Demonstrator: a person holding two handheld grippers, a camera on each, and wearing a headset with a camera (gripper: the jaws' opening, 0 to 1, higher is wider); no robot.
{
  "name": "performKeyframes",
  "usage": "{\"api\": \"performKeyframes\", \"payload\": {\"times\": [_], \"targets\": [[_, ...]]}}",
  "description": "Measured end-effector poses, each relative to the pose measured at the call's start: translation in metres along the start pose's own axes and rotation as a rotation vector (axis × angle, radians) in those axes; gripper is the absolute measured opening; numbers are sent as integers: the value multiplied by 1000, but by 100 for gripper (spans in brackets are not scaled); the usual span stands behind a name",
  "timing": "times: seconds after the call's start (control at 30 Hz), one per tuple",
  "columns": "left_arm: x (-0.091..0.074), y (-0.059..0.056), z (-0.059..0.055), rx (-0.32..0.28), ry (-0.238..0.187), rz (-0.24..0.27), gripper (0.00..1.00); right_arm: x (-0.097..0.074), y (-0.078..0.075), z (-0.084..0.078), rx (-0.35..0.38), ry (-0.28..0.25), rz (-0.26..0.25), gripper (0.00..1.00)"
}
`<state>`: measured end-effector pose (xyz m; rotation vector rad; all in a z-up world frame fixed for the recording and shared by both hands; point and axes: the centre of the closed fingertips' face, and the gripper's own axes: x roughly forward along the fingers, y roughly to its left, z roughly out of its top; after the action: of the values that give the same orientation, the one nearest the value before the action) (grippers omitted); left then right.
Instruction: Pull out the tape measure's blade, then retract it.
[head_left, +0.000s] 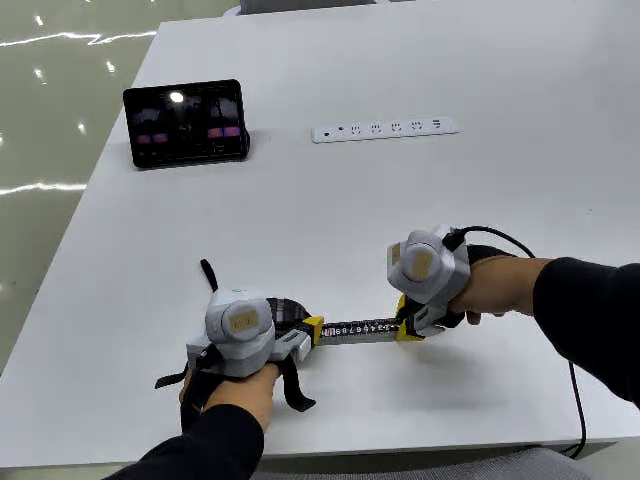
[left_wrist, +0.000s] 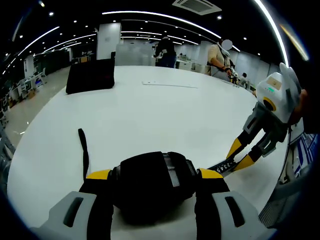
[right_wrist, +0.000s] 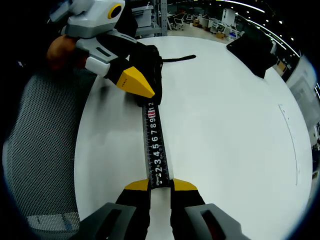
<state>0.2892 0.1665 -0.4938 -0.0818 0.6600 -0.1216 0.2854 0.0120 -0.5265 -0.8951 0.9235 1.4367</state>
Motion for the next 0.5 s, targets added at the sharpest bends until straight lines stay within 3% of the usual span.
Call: {"api": "performKeyframes", "payload": {"times": [0.5], "targets": [[-1, 0, 0, -10, 2, -4, 61, 7, 3, 16, -6, -33, 6, 11]]}}
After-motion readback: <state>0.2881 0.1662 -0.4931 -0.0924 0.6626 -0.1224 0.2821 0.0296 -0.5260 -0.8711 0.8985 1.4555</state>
